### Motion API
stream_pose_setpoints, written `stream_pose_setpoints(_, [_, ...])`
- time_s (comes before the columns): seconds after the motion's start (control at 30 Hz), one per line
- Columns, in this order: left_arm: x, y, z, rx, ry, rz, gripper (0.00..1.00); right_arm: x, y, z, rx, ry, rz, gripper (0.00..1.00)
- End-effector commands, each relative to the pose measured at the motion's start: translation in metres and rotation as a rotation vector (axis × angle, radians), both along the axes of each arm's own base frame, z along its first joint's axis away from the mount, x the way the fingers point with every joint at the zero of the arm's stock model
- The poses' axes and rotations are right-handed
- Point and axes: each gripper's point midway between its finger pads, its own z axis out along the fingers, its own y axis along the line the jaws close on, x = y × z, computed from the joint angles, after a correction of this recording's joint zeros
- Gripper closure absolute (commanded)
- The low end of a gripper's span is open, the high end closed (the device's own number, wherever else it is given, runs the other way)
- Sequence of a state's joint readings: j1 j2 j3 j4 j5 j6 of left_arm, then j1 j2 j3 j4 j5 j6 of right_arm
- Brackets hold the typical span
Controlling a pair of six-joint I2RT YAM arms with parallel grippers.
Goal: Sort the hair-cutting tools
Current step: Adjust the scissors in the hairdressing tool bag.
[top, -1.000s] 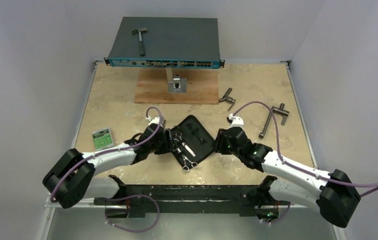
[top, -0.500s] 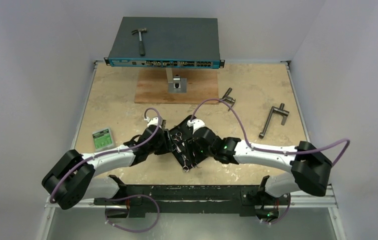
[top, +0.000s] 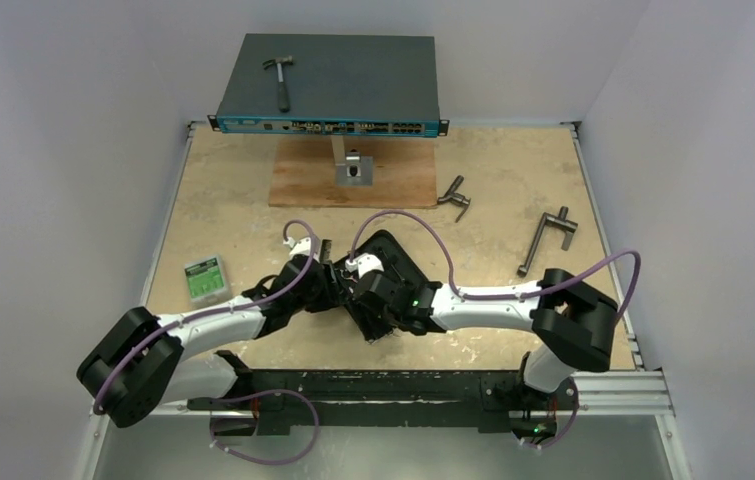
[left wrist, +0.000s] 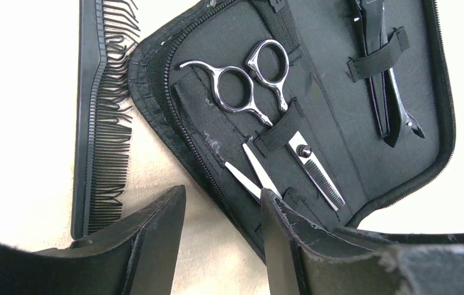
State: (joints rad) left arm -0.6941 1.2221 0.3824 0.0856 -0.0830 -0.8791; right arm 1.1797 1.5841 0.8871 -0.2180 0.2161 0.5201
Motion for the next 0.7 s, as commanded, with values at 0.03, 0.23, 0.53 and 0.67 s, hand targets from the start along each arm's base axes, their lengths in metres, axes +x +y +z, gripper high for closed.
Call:
stream_pose_setpoints(0.03, [-0.012, 0.013, -0.012, 0.03, 0.03, 0.016, 0.52, 0.014, 0.011, 0.002, 0.02, -0.035, -0.064, 0.46])
stream_pose_setpoints(0.23, [-0.014, 0.014, -0.014, 0.028, 0.033, 0.018, 0.52, 0.014, 0.012, -0.009, -0.004, -0.026, -0.052, 0.64])
stream_pose_setpoints(0.53, [-0.014, 0.014, -0.014, 0.024, 0.032, 0.02, 0.52, 0.012, 0.01, -0.006, -0.007, -0.022, -0.048, 0.97])
stream_pose_setpoints(0.67, [-0.013, 0.013, -0.014, 0.024, 0.034, 0.019, 0.52, 0.014, 0.01, -0.002, -0.012, -0.031, -0.046, 1.0])
